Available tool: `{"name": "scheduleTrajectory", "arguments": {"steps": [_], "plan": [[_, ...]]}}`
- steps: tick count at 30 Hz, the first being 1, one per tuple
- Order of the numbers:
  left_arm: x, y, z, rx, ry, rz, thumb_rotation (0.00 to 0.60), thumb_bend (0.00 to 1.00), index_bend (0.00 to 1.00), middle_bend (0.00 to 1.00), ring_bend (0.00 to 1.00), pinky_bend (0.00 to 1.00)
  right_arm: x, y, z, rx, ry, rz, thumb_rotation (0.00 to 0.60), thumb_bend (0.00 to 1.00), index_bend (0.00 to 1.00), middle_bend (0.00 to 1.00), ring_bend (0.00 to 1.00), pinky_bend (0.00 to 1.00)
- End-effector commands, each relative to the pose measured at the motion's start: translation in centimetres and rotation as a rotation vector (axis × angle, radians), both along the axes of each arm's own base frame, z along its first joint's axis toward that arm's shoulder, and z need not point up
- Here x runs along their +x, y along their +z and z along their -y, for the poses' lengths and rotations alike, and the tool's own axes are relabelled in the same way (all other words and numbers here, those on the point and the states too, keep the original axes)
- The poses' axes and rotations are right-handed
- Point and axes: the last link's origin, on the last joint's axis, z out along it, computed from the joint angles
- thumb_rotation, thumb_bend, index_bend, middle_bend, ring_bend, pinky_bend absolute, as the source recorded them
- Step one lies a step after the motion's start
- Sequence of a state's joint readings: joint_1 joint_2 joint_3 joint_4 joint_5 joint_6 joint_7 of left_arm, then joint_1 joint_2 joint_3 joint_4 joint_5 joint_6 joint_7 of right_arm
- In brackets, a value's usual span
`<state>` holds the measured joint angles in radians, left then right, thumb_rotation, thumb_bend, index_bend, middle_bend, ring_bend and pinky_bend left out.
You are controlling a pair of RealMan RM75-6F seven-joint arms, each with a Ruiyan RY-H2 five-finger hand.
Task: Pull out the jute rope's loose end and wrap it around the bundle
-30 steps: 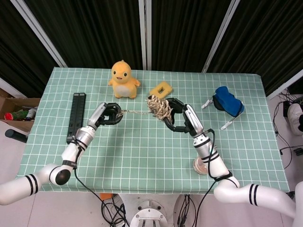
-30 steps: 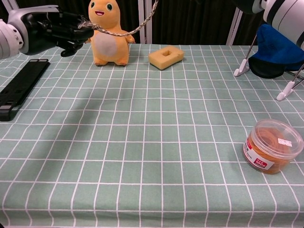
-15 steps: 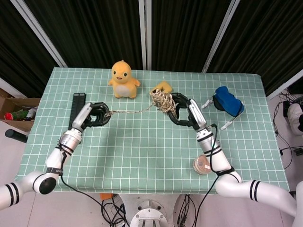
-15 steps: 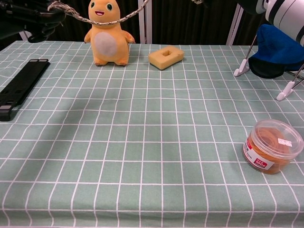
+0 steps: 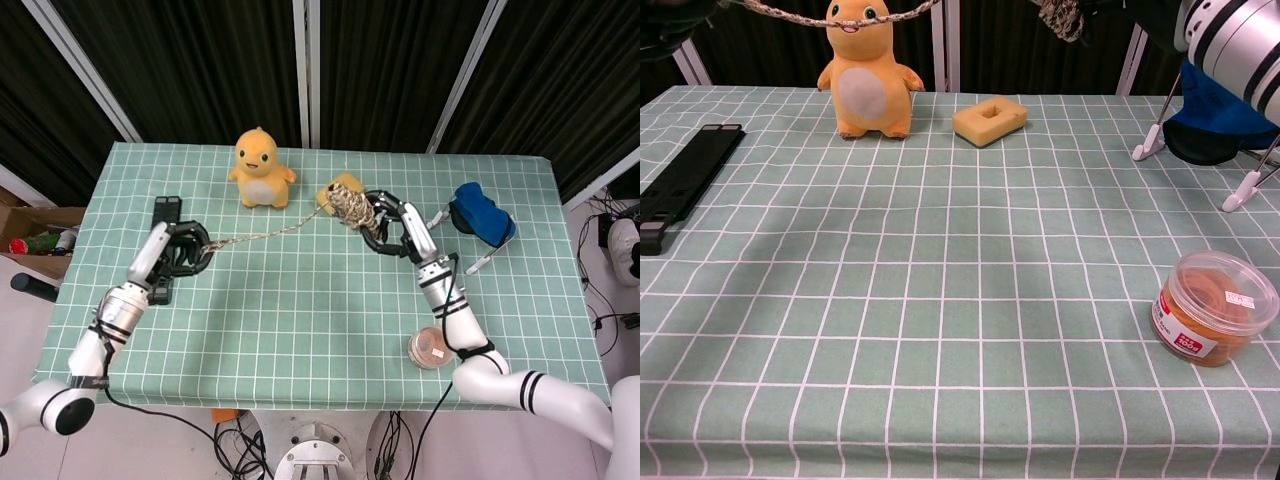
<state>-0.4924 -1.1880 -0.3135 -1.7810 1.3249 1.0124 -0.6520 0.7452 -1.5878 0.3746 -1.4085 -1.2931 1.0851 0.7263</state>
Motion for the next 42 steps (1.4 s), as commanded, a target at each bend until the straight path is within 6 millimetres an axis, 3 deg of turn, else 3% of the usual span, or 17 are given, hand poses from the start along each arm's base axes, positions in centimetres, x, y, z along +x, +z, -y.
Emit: {"name": "scheduleTrajectory", "arguments": {"steps": [1,8,18,30,42], "plan": [[0.0,0.3,1.2,-0.004,-0.008,-0.015,0.6,0.4,0.69,0.75,0.73,0.85,0.2,-0.6,0.5,0.003,-0.012,-0.007,0.6,0.78,0.75,0.61,0.57,0.79],[1.3,1.5,2.6,-0.005,-0.039,-0.027,0.6,0.4,0.69,0.75,0.73,0.85,0.5,-2.0,1.1,0.02,-0.017,-0.051,0.6,0.78,0.75,0.61,0.57,0.79],[5.4,3.4,3.6,0.005,-0.099,-0.061,0.6,0.39,0.69,0.76,0.74,0.86,1.6,-4.4,0.1,0.032,0.038,-0.103,0.6,0.78,0.75,0.61,0.57,0.79],[10.1,4.3,3.1,-0.01,-0.127,-0.078,0.6,0.39,0.71,0.77,0.75,0.87,3.3,-5.9,0.5,0.088,0.043,-0.074,0.6,0.78,0.74,0.6,0.57,0.79],[13.5,4.6,2.3,-0.057,-0.111,-0.032,0.6,0.39,0.73,0.79,0.77,0.89,4.5,-7.7,0.2,0.142,0.047,-0.054,0.6,0.78,0.73,0.59,0.57,0.78]]}}
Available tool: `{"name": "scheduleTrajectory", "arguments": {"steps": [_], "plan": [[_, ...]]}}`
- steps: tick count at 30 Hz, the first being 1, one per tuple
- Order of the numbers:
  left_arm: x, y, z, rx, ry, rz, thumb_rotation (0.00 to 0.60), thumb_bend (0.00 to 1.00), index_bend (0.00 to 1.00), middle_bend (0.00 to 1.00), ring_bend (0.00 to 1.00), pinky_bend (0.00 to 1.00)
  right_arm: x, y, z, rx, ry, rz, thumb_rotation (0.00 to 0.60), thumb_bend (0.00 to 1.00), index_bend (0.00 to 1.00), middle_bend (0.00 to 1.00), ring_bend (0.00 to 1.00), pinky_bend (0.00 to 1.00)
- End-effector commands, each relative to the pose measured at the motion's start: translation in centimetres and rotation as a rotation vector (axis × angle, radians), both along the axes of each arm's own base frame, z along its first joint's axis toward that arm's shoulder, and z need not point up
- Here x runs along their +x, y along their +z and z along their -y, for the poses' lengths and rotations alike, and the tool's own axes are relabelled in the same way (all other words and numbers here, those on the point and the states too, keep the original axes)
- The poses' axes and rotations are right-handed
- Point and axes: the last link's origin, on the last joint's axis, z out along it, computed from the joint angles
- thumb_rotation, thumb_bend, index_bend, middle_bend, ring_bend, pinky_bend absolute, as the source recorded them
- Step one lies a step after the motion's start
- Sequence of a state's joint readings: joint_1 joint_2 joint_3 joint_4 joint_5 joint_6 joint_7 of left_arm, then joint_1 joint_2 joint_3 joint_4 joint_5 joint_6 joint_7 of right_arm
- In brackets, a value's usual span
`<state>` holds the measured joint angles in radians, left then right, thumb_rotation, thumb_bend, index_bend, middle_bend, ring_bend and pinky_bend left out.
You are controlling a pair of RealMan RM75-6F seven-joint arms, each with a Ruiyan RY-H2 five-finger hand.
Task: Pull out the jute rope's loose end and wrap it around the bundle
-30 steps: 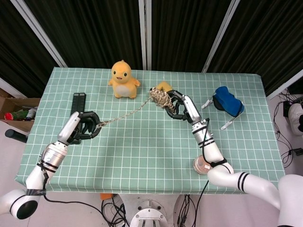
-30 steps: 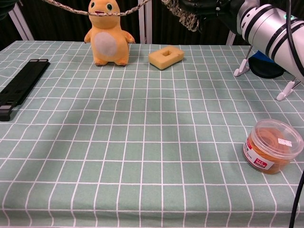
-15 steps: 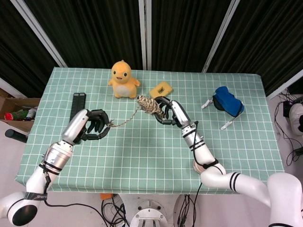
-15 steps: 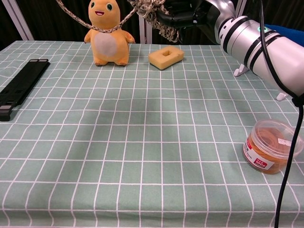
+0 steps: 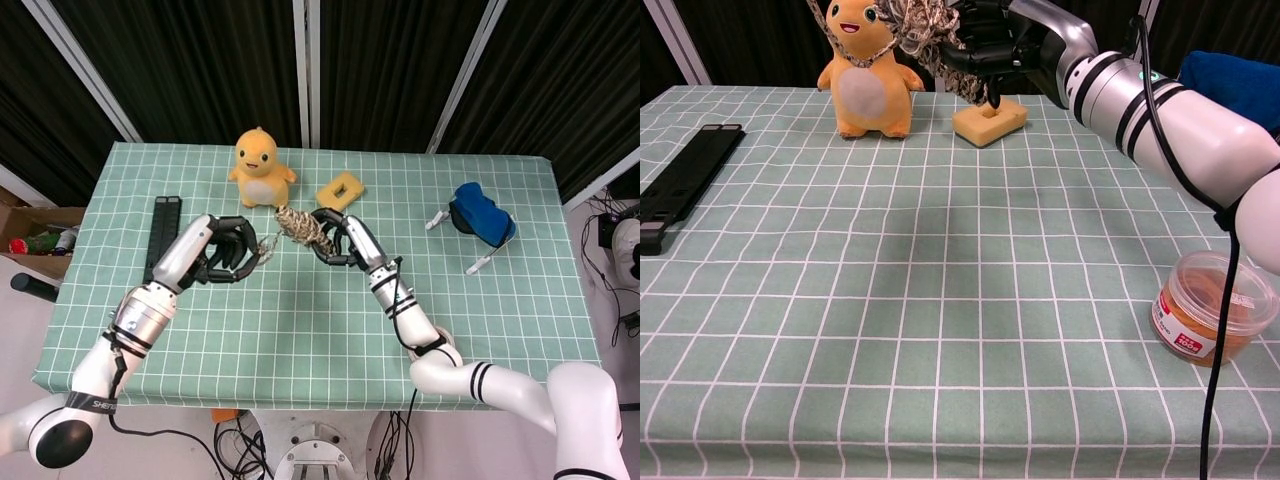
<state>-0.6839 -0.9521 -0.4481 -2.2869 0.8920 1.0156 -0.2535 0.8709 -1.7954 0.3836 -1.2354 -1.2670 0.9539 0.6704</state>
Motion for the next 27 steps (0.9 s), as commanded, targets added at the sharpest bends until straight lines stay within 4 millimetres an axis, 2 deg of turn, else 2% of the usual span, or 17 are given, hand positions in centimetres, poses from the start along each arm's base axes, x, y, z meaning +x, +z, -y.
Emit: {"name": "scheduleTrajectory", "arguments": {"steps": [1,14,27], "plan": [[1.3,0.0,-0.1,-0.01,-0.002,0.003,0.6,0.39,0.73,0.79,0.78,0.89,0.3,-0.3,-0.2,0.016,0.0,0.015,0.6,0.78,0.73,0.59,0.57,0.78],[5.2,-0.4,-2.0,-0.08,0.06,0.04,0.6,0.4,0.73,0.79,0.78,0.9,1.8,-2.5,-0.5,0.085,0.01,-0.003,0.6,0.78,0.72,0.58,0.56,0.78],[8.2,-1.6,-4.2,-0.102,0.097,-0.067,0.6,0.42,0.73,0.8,0.78,0.91,2.8,-3.2,-1.3,0.177,0.06,-0.026,0.6,0.78,0.72,0.58,0.56,0.78]]}}
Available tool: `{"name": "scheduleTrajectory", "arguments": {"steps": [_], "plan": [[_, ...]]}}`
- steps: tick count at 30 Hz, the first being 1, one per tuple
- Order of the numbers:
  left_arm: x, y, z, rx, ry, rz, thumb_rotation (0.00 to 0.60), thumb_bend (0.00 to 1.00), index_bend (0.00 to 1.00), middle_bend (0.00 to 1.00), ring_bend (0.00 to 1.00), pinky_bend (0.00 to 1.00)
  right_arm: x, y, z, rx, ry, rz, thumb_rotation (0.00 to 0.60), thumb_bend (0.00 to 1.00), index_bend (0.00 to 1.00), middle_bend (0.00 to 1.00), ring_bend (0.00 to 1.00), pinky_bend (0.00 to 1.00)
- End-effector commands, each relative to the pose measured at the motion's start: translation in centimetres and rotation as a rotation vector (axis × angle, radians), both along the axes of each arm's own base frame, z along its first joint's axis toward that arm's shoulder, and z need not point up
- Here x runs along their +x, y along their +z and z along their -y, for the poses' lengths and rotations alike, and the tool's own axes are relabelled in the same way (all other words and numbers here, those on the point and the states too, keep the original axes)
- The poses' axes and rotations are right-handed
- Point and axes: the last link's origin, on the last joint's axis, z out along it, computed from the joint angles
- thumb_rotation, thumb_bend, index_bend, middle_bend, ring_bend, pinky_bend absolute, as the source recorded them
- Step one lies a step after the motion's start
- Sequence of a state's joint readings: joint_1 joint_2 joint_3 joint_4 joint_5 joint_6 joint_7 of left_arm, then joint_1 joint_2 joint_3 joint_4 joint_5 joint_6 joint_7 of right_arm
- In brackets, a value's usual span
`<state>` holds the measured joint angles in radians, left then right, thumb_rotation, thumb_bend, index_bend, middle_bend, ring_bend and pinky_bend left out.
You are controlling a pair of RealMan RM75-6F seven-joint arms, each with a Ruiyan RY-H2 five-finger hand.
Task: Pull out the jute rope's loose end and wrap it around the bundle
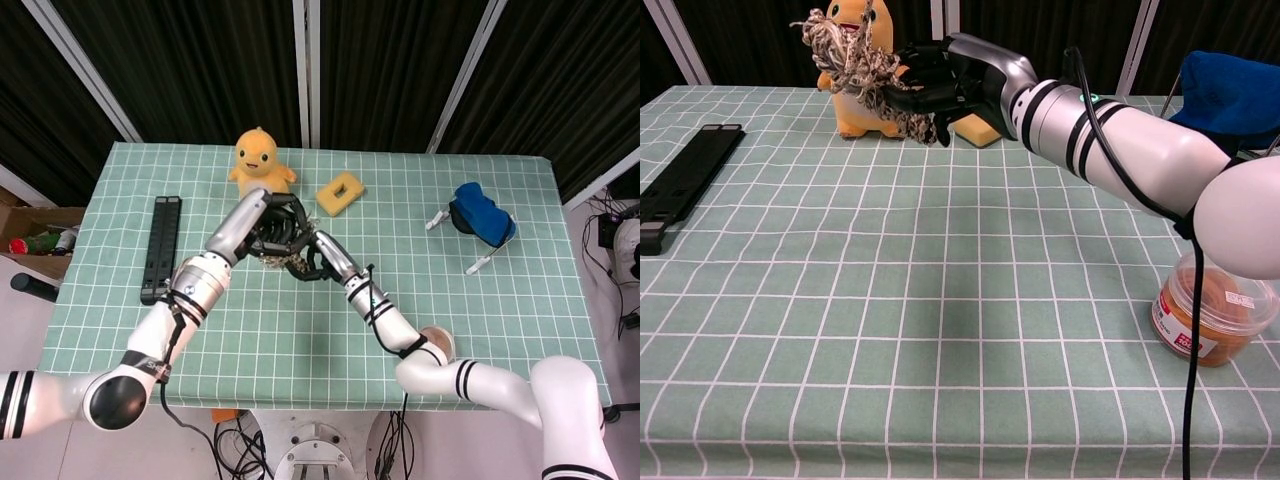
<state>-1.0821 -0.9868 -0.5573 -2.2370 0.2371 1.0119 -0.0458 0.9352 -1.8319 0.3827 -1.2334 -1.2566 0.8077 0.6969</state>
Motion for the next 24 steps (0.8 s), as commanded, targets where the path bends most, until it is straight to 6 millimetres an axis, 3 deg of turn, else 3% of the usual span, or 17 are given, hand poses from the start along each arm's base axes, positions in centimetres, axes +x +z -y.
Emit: {"name": "scheduleTrajectory", "arguments": {"steps": [1,11,24], "plan": [[1.0,-0.1,-0.9,0.008,0.011,-0.042,0.6,0.42,0.73,0.8,0.78,0.91,0.1,-0.1,-0.2,0.011,0.011,-0.003,0.6,0.78,0.72,0.58,0.56,0.78],[2.0,-0.2,-3.0,0.027,0.139,-0.1,0.6,0.42,0.73,0.8,0.78,0.91,0.7,-0.1,-1.9,0.052,0.075,-0.001,0.6,0.78,0.72,0.58,0.56,0.78],[1.3,0.3,-4.8,0.021,0.277,-0.089,0.6,0.43,0.73,0.8,0.8,0.92,0.0,-0.3,-3.1,0.063,0.062,0.044,0.6,0.79,0.72,0.6,0.56,0.78]]}}
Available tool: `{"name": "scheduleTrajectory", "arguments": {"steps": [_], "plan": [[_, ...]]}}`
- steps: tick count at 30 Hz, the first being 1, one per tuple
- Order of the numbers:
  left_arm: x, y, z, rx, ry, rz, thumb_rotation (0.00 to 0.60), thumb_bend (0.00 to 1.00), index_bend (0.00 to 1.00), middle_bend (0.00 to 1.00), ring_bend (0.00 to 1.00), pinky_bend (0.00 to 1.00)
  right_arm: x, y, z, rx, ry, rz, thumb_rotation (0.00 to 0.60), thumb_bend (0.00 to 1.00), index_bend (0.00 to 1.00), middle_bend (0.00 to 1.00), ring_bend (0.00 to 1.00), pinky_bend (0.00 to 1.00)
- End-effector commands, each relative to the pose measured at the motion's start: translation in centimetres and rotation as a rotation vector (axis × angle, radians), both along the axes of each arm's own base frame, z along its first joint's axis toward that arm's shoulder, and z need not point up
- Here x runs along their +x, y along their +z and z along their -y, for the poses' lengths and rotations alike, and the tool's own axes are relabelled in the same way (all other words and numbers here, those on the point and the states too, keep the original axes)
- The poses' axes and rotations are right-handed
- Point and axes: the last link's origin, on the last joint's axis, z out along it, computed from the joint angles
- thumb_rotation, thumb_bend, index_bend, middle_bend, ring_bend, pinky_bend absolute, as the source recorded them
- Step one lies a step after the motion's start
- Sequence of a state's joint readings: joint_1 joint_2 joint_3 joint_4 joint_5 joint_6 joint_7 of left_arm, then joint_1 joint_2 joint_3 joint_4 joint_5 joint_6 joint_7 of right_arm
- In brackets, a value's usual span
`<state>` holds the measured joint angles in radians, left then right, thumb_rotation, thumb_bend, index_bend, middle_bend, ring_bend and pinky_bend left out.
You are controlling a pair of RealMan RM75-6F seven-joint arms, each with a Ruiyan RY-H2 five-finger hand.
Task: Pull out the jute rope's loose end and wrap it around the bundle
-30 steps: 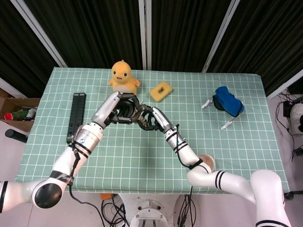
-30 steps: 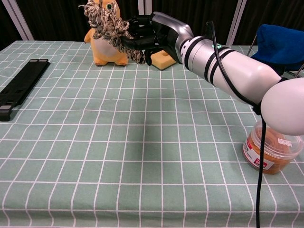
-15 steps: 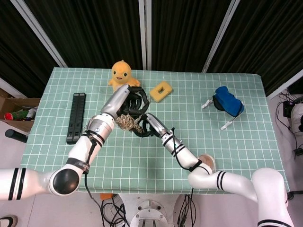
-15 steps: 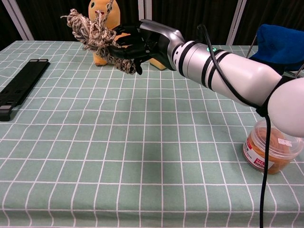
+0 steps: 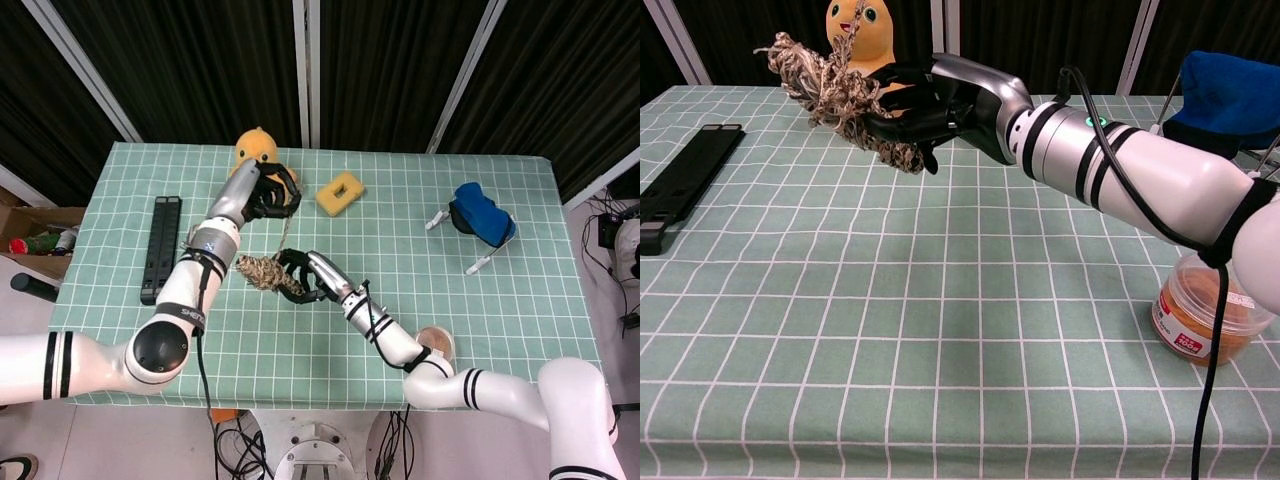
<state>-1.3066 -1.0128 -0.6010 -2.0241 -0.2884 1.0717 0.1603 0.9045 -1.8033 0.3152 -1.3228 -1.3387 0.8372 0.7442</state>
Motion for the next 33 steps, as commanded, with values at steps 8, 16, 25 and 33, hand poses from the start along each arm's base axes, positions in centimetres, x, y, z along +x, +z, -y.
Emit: {"name": "scheduleTrajectory", "arguments": {"steps": [8,16,25,33], "plan": [[-0.8,0.4,-0.9,0.025,0.064,0.002,0.6,0.44,0.73,0.8,0.8,0.92,-0.5,-0.1,-2.0,-0.023,-0.018,0.12,0.6,0.8,0.78,0.64,0.58,0.8],[-1.9,0.0,-1.2,0.0,0.103,-0.048,0.6,0.45,0.73,0.8,0.8,0.92,-0.5,-0.1,-2.7,-0.08,0.037,0.128,0.6,0.8,0.79,0.64,0.58,0.8],[-3.7,-0.9,-2.2,-0.054,0.156,-0.142,0.6,0.45,0.73,0.79,0.8,0.92,-0.5,0.5,-3.1,-0.127,0.095,0.14,0.6,0.8,0.81,0.65,0.59,0.8],[-5.4,-1.8,-2.7,-0.113,0.187,-0.214,0.6,0.45,0.73,0.79,0.8,0.92,-0.7,1.2,-3.2,-0.132,0.084,0.184,0.6,0.8,0.81,0.65,0.59,0.8]]}}
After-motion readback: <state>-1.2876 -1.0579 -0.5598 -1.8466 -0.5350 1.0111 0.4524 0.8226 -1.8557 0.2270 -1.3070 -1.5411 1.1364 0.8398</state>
